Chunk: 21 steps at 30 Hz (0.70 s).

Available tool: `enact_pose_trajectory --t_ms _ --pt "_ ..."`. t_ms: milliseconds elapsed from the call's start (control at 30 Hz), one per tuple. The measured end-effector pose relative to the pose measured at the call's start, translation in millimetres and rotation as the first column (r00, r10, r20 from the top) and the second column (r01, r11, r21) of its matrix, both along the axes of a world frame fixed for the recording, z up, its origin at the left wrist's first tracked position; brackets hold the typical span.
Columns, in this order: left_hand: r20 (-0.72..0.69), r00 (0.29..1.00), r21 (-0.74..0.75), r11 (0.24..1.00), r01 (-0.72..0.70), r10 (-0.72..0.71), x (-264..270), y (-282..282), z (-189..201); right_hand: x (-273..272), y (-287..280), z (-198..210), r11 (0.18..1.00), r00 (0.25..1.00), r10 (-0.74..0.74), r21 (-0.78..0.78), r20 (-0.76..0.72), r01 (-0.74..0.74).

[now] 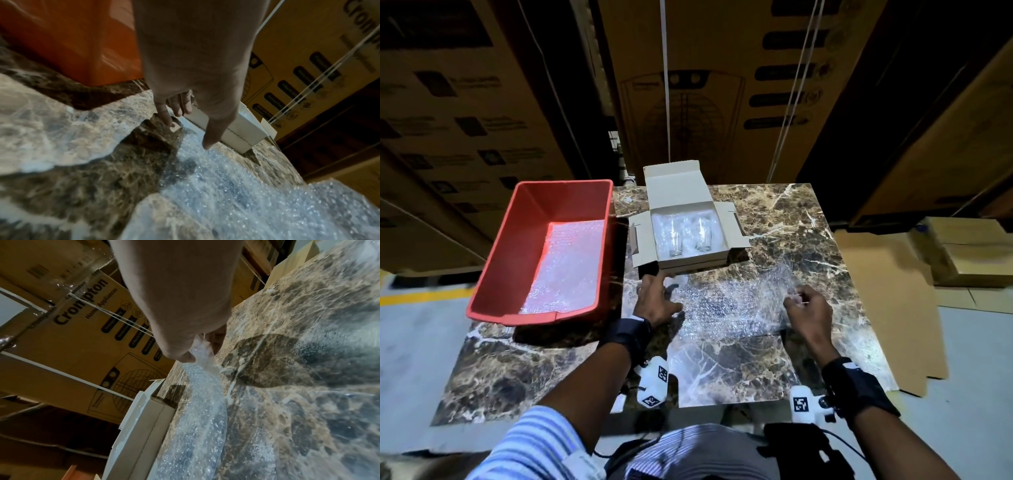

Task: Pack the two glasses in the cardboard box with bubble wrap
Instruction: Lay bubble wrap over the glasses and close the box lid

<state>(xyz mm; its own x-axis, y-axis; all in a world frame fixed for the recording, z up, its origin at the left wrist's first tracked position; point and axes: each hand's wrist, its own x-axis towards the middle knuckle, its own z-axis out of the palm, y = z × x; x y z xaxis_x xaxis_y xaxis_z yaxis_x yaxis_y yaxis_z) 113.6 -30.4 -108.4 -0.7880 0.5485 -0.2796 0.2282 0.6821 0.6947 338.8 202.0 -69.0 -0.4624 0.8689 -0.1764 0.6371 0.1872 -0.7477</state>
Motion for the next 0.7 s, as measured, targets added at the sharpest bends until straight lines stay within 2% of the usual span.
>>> enact_pose_trajectory --t_ms 67,167,267,400,567,700 --pt "-0.027 0.997 -0.098 0.993 0.072 -0.075 -1.1 -5.0 -2.7 -1.4 -2.5 1.4 1.0 1.0 -0.027 0.007 -0.003 0.027" --pt "-0.056 0.981 -0.252 0.953 0.166 -0.186 -1.9 -12.2 -6.3 -5.0 -10.5 8.7 0.998 1.0 0.018 0.063 -0.01 -0.017" --pt "-0.081 0.963 -0.317 0.922 0.22 -0.258 -4.1 -17.5 -9.9 -11.3 -24.0 11.1 0.995 0.997 0.063 0.075 -0.044 -0.06" --pt "-0.115 0.944 -0.318 0.912 0.259 -0.308 -4.8 -21.9 -11.9 -24.9 -46.6 5.2 0.991 0.989 0.132 0.032 -0.062 -0.13" --pt "-0.138 0.939 -0.247 0.929 0.276 -0.316 -2.7 -31.7 -18.7 -50.3 -85.3 -3.9 0.97 0.965 0.228 -0.061 -0.129 -0.237" --pt "-0.107 0.941 -0.203 0.933 0.296 -0.322 -6.0 -38.3 -20.7 -72.1 -112.1 -17.4 0.95 0.946 0.3 -0.051 -0.124 -0.308"
